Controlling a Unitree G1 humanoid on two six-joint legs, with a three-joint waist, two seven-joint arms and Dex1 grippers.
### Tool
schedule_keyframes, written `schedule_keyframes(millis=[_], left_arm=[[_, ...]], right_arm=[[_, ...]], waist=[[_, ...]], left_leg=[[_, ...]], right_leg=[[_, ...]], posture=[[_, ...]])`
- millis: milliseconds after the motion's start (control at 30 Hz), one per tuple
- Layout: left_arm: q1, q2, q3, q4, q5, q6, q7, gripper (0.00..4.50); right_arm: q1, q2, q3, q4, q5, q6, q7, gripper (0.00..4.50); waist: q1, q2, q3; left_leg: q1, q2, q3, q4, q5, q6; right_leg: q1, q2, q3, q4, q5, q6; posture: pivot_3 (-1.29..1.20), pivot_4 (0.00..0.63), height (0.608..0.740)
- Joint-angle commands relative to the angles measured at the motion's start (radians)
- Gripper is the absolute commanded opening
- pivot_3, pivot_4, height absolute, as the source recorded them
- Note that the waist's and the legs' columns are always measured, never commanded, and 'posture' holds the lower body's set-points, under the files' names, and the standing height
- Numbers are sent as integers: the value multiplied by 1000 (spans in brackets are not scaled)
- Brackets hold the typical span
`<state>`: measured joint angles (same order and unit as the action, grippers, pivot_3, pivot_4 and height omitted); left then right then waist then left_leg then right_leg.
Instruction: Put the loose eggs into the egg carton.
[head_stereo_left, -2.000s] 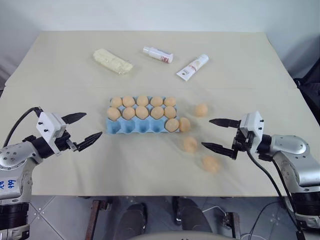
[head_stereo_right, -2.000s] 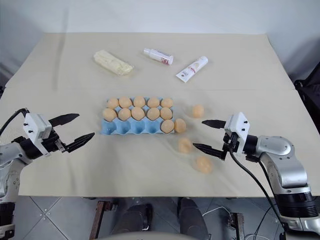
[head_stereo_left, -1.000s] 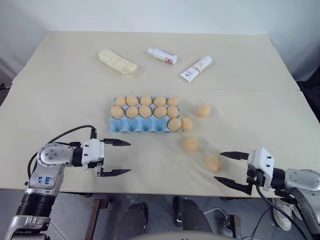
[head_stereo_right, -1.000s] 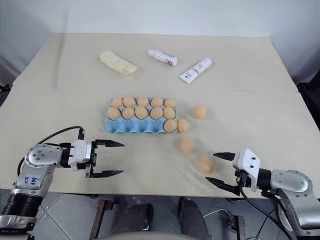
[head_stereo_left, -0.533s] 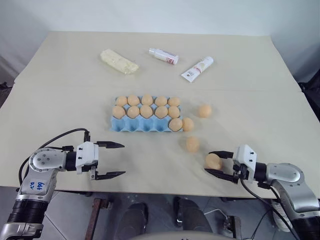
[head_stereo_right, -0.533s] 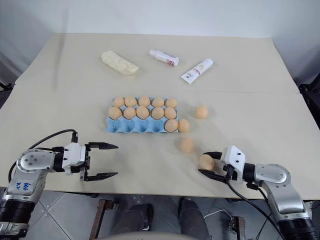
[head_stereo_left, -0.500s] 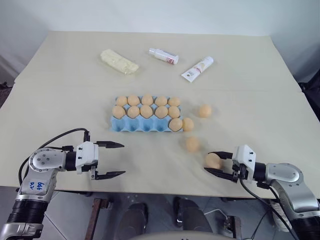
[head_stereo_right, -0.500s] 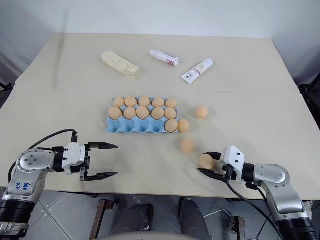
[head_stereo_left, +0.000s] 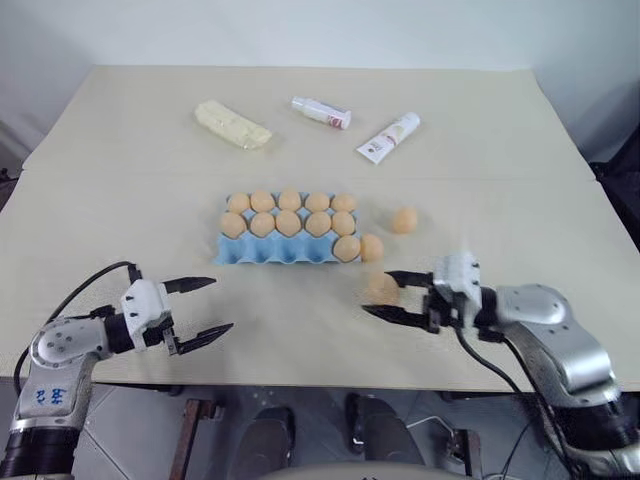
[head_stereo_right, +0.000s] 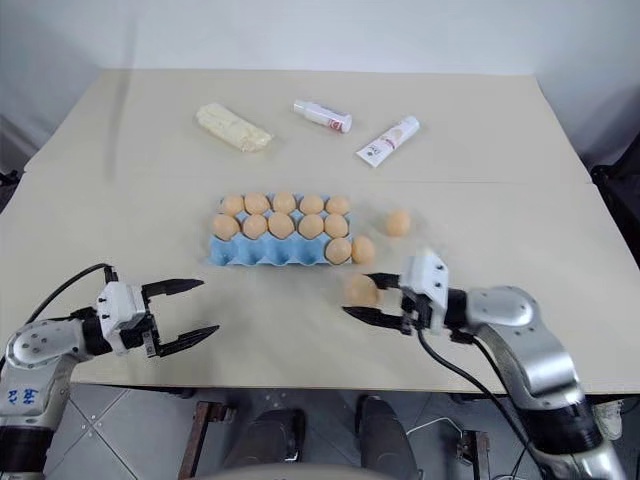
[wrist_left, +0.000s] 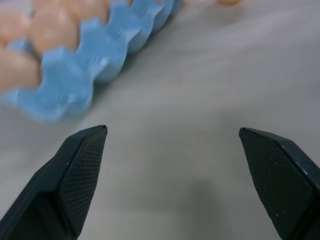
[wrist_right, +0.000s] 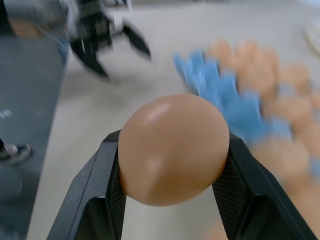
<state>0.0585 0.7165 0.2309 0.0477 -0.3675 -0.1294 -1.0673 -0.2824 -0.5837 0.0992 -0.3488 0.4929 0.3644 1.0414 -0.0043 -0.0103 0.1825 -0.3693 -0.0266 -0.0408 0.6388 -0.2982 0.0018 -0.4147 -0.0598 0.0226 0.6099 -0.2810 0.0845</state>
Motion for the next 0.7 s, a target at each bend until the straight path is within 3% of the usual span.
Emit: schedule_keyframes(millis=[33,200,367,600,700], left_arm=[[39,5,55,-23,-17,0,27,4500],[71,10,89,-22,-10,-7,50,4500],[102,5,112,-48,-16,-7,66,4500],[131,-8,113,-92,-18,0,88,4500],[106,-9,99,-103,-21,16,96,4500]], right_arm=[[-164,90,81,80,-37,7,-26,1951],[-374,234,201,351,-213,-80,-86,1951],[-417,269,211,498,-283,-182,-79,1951],[-425,277,181,515,-283,-208,-66,4348],[-387,244,151,421,-238,-190,-34,4466]], waist=[[-2,0,0],[-1,0,0],[1,-1,-1],[-15,-1,-1],[-23,-1,-1]], left_leg=[[0,0,0,0,0,0],[-1,0,0,-1,0,0],[-6,-2,0,-1,-1,0],[-11,-2,2,-1,-1,0],[-11,-2,2,-1,0,-1]], right_leg=[[0,0,0,0,0,0],[-2,0,-1,1,0,-1],[-7,-1,-2,1,0,-1],[-14,-1,-1,5,0,-1],[-14,-1,-2,4,0,-1]], posture=[[0,150,740],[0,150,740],[0,150,740],[0,150,740],[0,150,740]])
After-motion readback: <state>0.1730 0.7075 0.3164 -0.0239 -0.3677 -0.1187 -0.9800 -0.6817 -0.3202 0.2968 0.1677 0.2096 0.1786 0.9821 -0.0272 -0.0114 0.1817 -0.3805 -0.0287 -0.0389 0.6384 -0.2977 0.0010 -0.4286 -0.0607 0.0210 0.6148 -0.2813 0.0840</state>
